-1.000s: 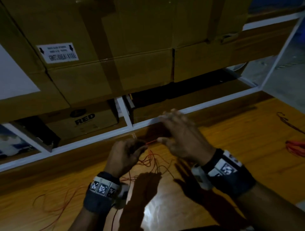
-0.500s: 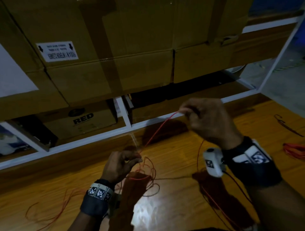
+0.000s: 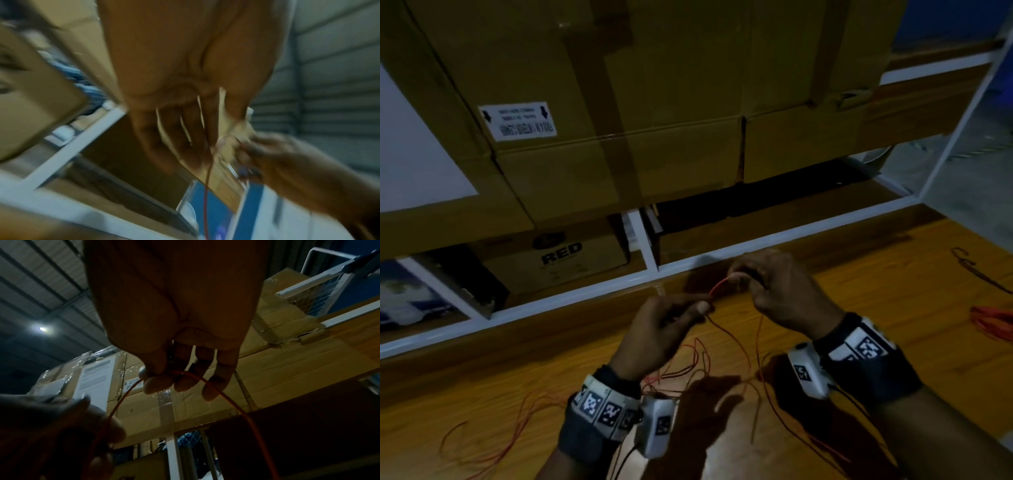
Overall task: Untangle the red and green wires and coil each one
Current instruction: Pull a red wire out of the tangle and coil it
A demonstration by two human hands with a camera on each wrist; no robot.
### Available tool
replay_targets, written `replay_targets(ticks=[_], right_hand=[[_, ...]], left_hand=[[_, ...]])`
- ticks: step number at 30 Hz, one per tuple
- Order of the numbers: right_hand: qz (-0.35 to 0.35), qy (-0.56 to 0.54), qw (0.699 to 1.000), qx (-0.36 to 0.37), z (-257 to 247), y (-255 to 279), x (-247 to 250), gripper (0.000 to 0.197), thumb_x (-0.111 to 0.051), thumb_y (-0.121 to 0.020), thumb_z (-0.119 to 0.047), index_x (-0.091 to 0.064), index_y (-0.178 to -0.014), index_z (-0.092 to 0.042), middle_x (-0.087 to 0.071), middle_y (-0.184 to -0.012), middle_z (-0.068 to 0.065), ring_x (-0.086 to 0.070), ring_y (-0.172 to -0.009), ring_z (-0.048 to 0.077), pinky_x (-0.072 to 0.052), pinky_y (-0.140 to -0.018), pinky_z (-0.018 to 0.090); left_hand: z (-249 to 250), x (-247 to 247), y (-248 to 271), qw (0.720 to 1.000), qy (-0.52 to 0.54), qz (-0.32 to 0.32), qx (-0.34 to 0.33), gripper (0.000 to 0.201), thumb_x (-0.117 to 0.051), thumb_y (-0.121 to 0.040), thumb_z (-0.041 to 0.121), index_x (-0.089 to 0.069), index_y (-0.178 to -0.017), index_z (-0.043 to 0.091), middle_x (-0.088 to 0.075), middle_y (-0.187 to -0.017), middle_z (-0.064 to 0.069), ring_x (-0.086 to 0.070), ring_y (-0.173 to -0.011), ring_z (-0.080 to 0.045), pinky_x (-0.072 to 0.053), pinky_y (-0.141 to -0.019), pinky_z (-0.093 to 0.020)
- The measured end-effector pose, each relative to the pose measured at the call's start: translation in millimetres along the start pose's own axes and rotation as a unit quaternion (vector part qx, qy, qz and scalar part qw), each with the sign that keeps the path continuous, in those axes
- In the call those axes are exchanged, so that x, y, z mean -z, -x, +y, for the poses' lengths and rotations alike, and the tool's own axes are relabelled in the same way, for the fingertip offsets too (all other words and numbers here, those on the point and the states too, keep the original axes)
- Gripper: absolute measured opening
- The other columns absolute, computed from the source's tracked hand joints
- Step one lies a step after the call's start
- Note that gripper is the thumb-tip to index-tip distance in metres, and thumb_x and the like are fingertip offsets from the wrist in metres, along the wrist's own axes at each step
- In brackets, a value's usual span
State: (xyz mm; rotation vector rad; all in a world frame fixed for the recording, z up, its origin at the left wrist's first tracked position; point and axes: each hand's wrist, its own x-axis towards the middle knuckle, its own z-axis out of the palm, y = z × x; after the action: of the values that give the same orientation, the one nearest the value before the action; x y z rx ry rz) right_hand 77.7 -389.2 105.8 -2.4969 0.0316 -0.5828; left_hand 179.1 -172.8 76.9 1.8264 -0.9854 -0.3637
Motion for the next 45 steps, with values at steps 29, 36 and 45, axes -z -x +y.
replay_targets(ticks=[29,36,45], right_hand=[[-0.190,-0.095,0.964,-0.161,-40,104,-69,0.019,-0.058,-0.104,-0.030,-0.071,-0.093,-0.023,-0.067,-0.071,-0.005,-0.064,-0.067,0.007,-0.051,-0.063,0.030],[-0.227,-0.270,0.916,-0.193,-6,96,-40,0.024,-0.056,-0.105,-0.028,-0.071,-0.090,-0.017,-0.057,-0.061,-0.005,-0.053,-0.056,0.014,-0.044,-0.058,0.036],[-0.191,-0.455,0.842,-0.220,53,127,20,0.027,-0.061,-0.095,-0.030,-0.073,-0.093,-0.005,-0.063,-0.067,0.001,-0.061,-0.066,0.016,-0.051,-0.072,0.036]], left_hand=[[-49,-6,63,0.924,0.160,0.256,0.235,0.015,-0.070,-0.096,0.026,-0.074,-0.086,0.016,-0.077,-0.081,-0.002,-0.069,-0.068,-0.016,-0.056,-0.063,-0.035],[-9,-54,59,0.975,-0.189,0.116,-0.035,0.042,-0.060,-0.100,0.044,-0.055,-0.141,0.039,-0.045,-0.150,0.016,-0.032,-0.142,-0.004,-0.031,-0.110,-0.040],[4,-110,-5,0.994,-0.062,0.073,-0.049,0.012,-0.064,-0.095,0.048,-0.068,-0.086,0.040,-0.070,-0.089,0.009,-0.066,-0.088,-0.012,-0.054,-0.079,-0.045]])
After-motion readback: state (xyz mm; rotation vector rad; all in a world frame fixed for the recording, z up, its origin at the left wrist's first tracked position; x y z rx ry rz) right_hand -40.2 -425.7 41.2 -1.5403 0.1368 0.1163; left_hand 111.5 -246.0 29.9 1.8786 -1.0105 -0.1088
